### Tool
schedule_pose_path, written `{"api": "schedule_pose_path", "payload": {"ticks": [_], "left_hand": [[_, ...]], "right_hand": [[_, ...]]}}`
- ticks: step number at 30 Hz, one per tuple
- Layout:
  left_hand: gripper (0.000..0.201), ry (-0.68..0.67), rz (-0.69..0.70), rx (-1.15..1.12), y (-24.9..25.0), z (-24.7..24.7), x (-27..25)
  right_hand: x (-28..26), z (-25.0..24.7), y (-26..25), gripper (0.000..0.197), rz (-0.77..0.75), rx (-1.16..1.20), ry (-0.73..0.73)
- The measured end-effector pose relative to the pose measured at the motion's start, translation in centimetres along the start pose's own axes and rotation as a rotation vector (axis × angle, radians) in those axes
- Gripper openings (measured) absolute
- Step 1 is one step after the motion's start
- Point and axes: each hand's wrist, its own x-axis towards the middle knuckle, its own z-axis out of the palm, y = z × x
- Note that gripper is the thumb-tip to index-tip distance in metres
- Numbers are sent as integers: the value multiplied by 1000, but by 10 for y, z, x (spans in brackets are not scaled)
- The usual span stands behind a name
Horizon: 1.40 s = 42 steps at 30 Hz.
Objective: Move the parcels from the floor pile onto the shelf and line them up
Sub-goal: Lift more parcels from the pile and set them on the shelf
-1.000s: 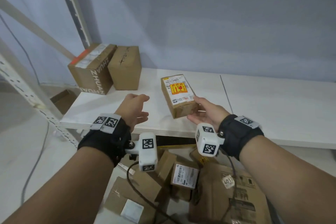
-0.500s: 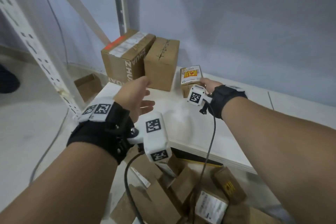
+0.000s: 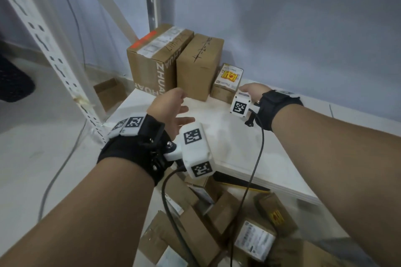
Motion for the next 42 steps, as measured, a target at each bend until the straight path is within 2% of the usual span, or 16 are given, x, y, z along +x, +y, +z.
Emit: {"api": "schedule_pose_path", "payload": {"ticks": [2, 4, 7, 9, 10, 15, 20, 22, 25, 26, 28, 31, 34, 36, 42], "left_hand": [[33, -21, 16, 14, 0, 5, -1], [45, -61, -14, 72, -8, 19, -5], [42, -147, -72, 200, -29, 47, -25], [27, -197, -77, 302, -42, 65, -39], [18, -231, -85, 361, -52, 78, -49], [23, -404, -211, 541, -125, 140, -94], [23, -438, -315, 620, -211, 165, -117], [30, -453, -356, 684, -243, 164, -116], [25, -417, -365, 798, -276, 158, -117], [26, -424, -377, 822, -284, 156, -119], [27, -431, -420, 830, -295, 155, -125], [33, -378, -381, 904, -304, 159, -129], [43, -342, -302, 953, -309, 164, -132], [49, -342, -305, 938, -310, 166, -131], [45, -344, -368, 895, -293, 162, -138]], "right_hand": [[-21, -7, 8, 21, 52, 96, 10], [-56, -28, 29, 25, 133, 218, 9], [-96, -77, 79, 12, 171, 339, 33], [-122, -106, 117, 11, 217, 354, 29], [-138, -124, 140, 14, 244, 349, 43], [-211, -194, 261, 15, 475, 213, 219], [-256, -207, 317, 23, 596, 31, 239], [-262, -203, 331, 31, 620, 16, 190], [-264, -200, 347, 34, 584, 7, 129], [-263, -199, 351, 29, 594, 10, 153], [-262, -198, 359, 6, 644, 51, 233], [-267, -194, 365, 4, 697, 109, 229], [-267, -189, 367, 30, 697, 23, 174], [-265, -189, 364, 34, 684, 2, 185], [-270, -199, 346, 11, 629, 98, 143]]}}
